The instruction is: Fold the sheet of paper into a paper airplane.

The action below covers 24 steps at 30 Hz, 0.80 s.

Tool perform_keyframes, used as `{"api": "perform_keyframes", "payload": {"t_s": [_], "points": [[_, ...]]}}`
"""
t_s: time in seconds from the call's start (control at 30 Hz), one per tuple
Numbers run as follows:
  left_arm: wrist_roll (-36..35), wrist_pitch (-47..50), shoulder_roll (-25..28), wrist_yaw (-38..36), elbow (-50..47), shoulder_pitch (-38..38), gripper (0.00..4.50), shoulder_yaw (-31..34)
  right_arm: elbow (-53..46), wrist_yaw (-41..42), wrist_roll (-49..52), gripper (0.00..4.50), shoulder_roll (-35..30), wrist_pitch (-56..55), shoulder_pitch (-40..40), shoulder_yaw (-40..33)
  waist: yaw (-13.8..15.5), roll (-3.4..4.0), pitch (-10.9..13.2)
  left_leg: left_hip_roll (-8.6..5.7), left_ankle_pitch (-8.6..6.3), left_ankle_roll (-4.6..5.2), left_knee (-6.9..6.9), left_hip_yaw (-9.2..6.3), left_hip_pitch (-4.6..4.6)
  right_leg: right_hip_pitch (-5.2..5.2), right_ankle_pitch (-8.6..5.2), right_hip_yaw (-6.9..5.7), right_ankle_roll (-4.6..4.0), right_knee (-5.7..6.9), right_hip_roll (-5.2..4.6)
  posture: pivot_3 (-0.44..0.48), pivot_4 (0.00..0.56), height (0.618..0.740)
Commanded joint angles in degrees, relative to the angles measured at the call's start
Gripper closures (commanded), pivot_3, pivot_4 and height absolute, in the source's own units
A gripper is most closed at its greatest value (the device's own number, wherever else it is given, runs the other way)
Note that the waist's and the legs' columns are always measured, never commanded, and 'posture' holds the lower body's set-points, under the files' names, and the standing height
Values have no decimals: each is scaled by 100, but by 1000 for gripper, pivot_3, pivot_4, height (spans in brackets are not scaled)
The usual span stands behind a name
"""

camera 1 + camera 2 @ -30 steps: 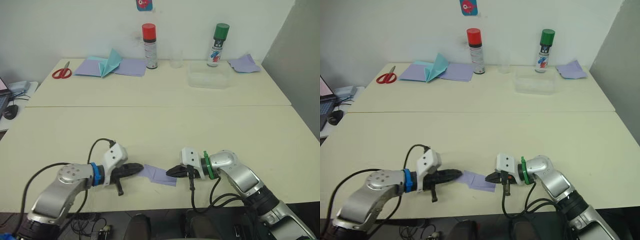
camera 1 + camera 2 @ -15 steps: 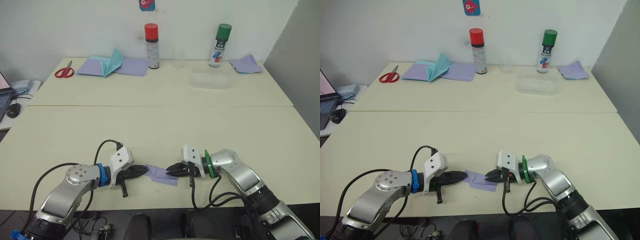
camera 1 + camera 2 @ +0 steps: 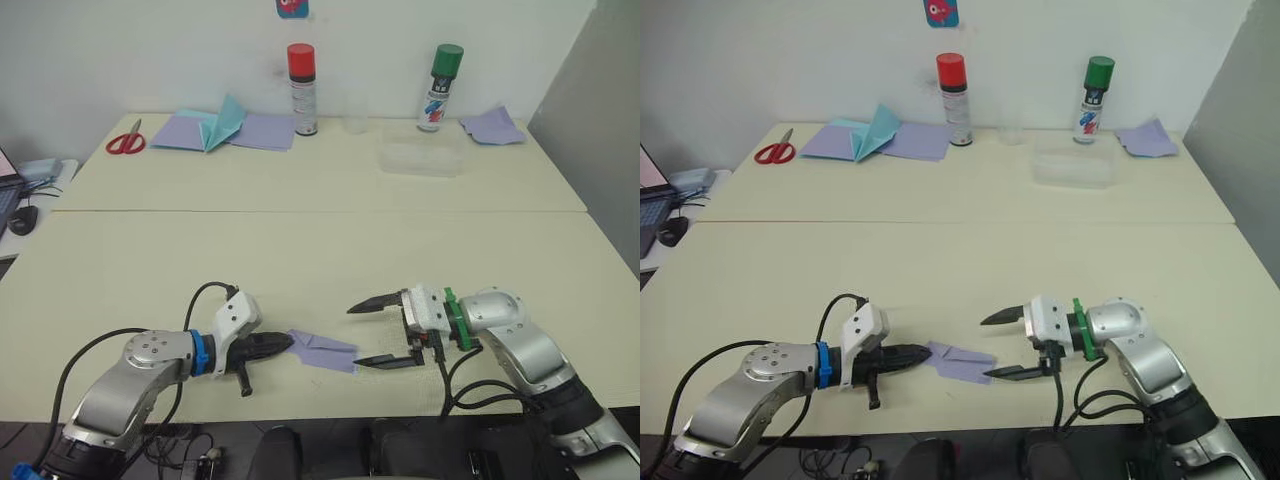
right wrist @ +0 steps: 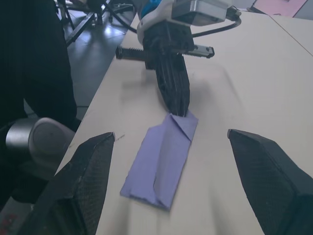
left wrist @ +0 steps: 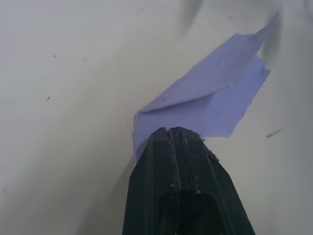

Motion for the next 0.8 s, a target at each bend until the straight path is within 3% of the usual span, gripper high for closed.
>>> {"api": "perform_keyframes", "payload": {"t_s": [0.03, 0.23, 0.43, 0.63, 0.8], "points": [[-379, 200, 286, -118, -581, -4, 4500, 537, -365, 126, 52, 615, -143, -445, 191, -89, 8, 0, 14, 0, 0, 0, 0, -1, -1, 0, 0, -1, -1, 0, 0, 0, 150, 740], [-393, -432, 519, -439, -1066, 489, 4500, 1060, -525, 177, -141, 615, -274, -800, 532, 162, -3, -6, 21, -5, -1, -2, 1, 10, -2, -1, 1, 1, 3, -3, -9, 0, 150, 740], [-442, -929, 371, -525, -1307, 971, 2820, 1285, -500, -238, -551, 577, -102, -895, 496, 341, 18, -2, 26, -1, -1, -2, 1, 1, -1, -1, -2, -1, -4, -2, -8, 0, 150, 740], [17, -1795, 162, -441, -1467, 1363, 883, 1193, -277, -677, -1010, 577, 131, -879, 426, 513, 21, -4, 26, -1, -1, -3, 3, 8, -1, 1, -1, 9, -2, -3, -12, 0, 150, 740], [-5, -1701, 164, -336, -1495, 1500, 883, 1180, 53, -1050, -1360, 577, 336, -771, 320, 606, 21, -3, 26, -2, -1, -3, 3, 6, -1, 0, -2, 3, -3, -2, -10, 0, 150, 740]]}}
